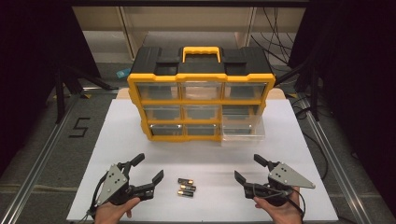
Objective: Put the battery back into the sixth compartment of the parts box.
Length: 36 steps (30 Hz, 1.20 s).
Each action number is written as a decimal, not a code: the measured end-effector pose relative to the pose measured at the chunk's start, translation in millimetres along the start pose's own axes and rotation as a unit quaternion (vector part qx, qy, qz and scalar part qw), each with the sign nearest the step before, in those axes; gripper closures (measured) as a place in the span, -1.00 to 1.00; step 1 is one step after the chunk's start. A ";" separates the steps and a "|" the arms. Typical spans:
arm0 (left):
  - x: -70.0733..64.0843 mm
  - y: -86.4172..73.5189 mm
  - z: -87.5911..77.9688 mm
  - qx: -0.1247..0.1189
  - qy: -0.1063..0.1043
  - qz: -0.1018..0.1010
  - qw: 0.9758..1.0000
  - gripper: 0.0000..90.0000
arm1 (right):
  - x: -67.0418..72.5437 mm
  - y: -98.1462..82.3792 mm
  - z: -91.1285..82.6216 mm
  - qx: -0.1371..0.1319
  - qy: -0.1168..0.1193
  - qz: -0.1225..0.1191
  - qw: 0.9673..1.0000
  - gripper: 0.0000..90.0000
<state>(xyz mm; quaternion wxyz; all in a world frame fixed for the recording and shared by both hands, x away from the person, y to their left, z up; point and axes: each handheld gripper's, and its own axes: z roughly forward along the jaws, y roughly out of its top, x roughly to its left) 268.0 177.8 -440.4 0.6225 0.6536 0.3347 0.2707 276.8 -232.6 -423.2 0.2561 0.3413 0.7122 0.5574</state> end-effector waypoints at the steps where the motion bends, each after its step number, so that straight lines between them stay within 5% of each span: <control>1: 0.2 -0.6 0.9 -0.005 -0.003 -0.001 1.000 -0.63 | 0.0 0.1 -0.2 0.005 0.002 -0.001 1.000 -0.66; 9: 0.2 -0.7 1.1 -0.006 -0.004 -0.001 1.000 -0.63 | 5.0 1.4 1.3 0.011 0.015 0.003 1.000 -0.66; 28: 0.4 -0.6 0.6 0.000 0.001 0.001 1.000 -0.63 | 17.3 12.5 15.1 0.017 0.048 -0.048 0.998 -0.62; 32: 0.7 -0.8 1.0 0.001 0.001 0.001 1.000 -0.63 | 24.7 20.6 22.3 0.038 0.077 -0.065 0.994 -0.58; 34: 0.6 -1.2 1.0 0.002 0.002 -0.001 1.000 -0.63 | 29.5 23.1 28.5 0.046 0.097 -0.075 0.991 -0.55; 35: 0.7 -1.3 1.1 0.002 0.002 -0.002 1.000 -0.63 | 34.8 25.4 34.0 0.072 0.116 -0.088 0.987 -0.52; 36: 0.7 -1.1 1.1 0.002 0.002 -0.002 1.000 -0.63 | 34.8 25.4 34.0 0.072 0.116 -0.088 0.987 -0.52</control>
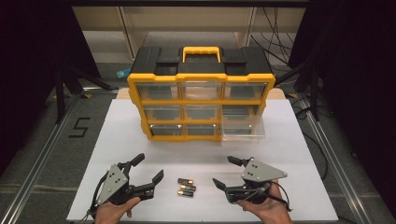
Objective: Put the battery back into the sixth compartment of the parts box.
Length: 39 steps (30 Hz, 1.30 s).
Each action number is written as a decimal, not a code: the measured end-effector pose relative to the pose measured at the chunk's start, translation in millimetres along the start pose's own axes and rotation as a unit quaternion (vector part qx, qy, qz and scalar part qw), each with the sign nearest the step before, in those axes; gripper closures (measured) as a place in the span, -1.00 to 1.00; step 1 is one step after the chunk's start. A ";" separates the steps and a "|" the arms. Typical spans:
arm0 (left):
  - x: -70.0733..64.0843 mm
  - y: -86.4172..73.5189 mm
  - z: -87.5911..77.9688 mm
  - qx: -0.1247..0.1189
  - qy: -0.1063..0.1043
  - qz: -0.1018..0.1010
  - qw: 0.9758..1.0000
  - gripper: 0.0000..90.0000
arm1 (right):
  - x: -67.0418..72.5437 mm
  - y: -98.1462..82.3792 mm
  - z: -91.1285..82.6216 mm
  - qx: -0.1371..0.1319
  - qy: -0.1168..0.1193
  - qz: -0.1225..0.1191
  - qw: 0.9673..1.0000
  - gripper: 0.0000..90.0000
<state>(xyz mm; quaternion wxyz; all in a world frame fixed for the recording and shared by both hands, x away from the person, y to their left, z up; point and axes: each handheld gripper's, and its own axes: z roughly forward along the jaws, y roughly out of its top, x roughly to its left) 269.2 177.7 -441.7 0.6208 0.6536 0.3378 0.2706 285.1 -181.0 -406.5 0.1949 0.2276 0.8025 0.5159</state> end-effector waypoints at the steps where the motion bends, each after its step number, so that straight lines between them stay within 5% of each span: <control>1: 0.0 0.0 0.0 0.000 0.000 0.000 1.000 -0.63 | 4.1 3.0 8.6 0.021 0.022 -0.019 0.999 -0.49; 4: 0.1 -0.1 -0.2 0.000 0.001 0.000 1.000 -0.63 | 8.7 5.4 18.2 0.037 0.034 -0.032 0.998 -0.48; 11: 0.3 0.2 -0.5 -0.002 0.001 0.000 1.000 -0.63 | 23.0 13.7 48.1 0.099 0.088 -0.063 0.989 -0.43; 13: 0.3 0.3 -0.6 -0.002 0.000 0.000 1.000 -0.63 | 28.7 16.0 60.7 0.124 0.113 -0.081 0.983 -0.35; 14: 0.3 0.4 -0.5 -0.002 0.000 -0.001 1.000 -0.63 | 28.7 16.0 60.7 0.124 0.113 -0.081 0.983 -0.35; 22: 0.4 0.5 -0.9 -0.002 -0.001 0.000 1.000 -0.63 | 42.0 14.1 90.4 0.192 0.154 -0.115 0.962 -0.16; 23: 0.3 0.6 -0.8 -0.003 -0.001 -0.001 1.000 -0.63 | 44.5 12.6 96.7 0.208 0.159 -0.123 0.957 -0.11; 24: 0.3 0.7 -0.7 -0.003 -0.001 -0.001 1.000 -0.63 | 44.5 12.6 96.7 0.208 0.159 -0.123 0.957 -0.11; 28: 0.2 0.7 -0.8 -0.003 -0.002 -0.001 1.000 -0.63 | 48.0 9.3 108.9 0.235 0.168 -0.132 0.948 -0.02; 29: 0.2 0.8 -1.0 -0.003 -0.001 0.000 1.000 -0.63 | 49.4 7.6 114.4 0.248 0.173 -0.136 0.943 0.02; 30: 0.2 0.8 -1.0 -0.003 -0.001 0.000 1.000 -0.63 | 49.4 7.6 114.4 0.248 0.173 -0.136 0.943 0.02; 31: 0.2 0.7 -1.0 -0.003 -0.002 0.000 1.000 -0.63 | 51.4 6.1 118.8 0.260 0.176 -0.141 0.939 0.07; 39: 0.2 1.1 -1.2 -0.004 -0.002 0.000 1.000 -0.63 | 54.0 3.4 130.0 0.292 0.176 -0.148 0.928 0.31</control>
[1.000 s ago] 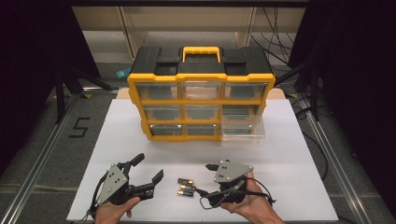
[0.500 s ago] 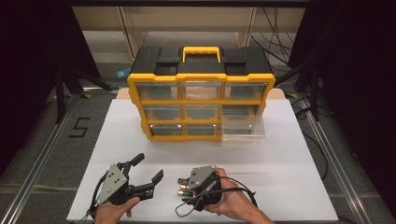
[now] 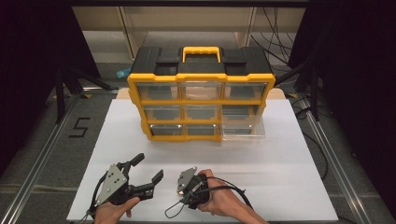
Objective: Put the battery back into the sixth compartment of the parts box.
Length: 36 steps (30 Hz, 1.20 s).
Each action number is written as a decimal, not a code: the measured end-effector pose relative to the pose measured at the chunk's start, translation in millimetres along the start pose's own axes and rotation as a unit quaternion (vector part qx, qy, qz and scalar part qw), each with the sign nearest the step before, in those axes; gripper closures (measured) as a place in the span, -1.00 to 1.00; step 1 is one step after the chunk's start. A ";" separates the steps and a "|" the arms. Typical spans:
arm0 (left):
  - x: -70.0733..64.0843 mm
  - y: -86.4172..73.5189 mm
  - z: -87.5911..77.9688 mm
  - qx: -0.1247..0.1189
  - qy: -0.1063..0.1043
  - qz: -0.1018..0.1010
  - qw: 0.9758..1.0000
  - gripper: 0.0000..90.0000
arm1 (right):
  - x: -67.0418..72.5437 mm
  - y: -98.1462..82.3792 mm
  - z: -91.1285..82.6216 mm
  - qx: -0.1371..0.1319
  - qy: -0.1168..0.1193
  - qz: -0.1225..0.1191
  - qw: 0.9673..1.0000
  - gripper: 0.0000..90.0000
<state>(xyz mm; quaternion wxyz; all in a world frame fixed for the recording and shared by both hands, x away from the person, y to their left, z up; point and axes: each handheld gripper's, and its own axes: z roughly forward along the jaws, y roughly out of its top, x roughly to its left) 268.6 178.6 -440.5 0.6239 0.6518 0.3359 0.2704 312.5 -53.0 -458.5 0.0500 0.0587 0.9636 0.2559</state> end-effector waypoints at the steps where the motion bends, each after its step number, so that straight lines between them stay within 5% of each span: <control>1: -0.2 -0.2 0.1 0.000 0.000 0.000 1.000 -0.63 | 0.0 0.4 0.8 0.004 0.000 0.001 1.000 0.35; 10: -0.2 -0.1 0.2 0.001 -0.002 0.001 1.000 -0.63 | 0.0 0.6 9.8 0.043 -0.004 0.005 0.999 0.61; 19: -0.3 0.2 0.0 0.000 -0.001 -0.001 1.000 -0.63 | 0.5 2.0 11.0 0.047 -0.001 0.001 0.999 0.70; 33: 0.2 0.4 -0.2 0.000 0.000 0.000 1.000 -0.63 | -10.8 4.5 -24.6 0.004 -0.014 0.011 1.000 0.70; 36: 0.1 0.4 -0.2 -0.001 0.000 -0.001 1.000 -0.63 | -16.4 4.4 -39.3 -0.008 -0.032 0.014 0.999 0.70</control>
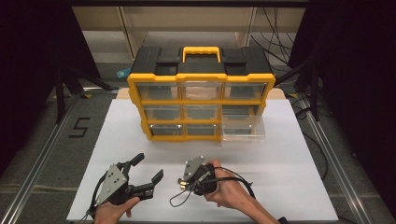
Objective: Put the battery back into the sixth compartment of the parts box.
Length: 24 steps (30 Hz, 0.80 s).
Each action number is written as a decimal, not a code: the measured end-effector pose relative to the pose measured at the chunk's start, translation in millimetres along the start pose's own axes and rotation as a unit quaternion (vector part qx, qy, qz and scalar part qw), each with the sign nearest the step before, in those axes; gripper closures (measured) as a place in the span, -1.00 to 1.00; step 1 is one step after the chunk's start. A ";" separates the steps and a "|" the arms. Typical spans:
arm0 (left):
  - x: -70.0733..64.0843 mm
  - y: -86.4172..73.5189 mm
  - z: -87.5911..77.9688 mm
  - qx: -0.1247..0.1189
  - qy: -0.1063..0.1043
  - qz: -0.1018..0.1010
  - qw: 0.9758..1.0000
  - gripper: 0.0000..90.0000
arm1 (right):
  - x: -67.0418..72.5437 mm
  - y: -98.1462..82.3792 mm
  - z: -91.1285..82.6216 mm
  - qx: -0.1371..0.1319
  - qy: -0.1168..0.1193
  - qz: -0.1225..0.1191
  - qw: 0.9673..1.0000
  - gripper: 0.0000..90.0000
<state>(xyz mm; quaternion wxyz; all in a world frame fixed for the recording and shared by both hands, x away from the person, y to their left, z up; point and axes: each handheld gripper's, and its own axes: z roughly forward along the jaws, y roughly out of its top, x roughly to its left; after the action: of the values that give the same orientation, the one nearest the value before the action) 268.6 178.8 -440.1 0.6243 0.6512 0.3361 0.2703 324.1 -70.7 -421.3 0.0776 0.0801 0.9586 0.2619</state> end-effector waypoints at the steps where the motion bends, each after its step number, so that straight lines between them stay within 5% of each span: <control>1: 0.1 0.1 0.0 0.000 0.000 0.000 1.000 -0.63 | 0.0 0.0 0.0 0.000 0.000 0.000 1.000 0.70; 12: 0.2 0.0 -0.2 0.000 0.001 0.000 1.000 -0.63 | -11.9 3.9 -42.3 -0.051 -0.041 0.014 0.998 0.70; 24: 0.2 0.1 -0.1 0.001 0.001 0.001 1.000 -0.63 | -30.6 -1.5 -102.4 -0.120 -0.100 0.039 0.987 0.71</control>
<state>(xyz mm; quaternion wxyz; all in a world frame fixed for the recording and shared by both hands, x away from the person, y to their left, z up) 268.7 179.0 -440.0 0.6232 0.6517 0.3368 0.2712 334.3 -128.0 -331.7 0.1723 0.1332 0.9037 0.3685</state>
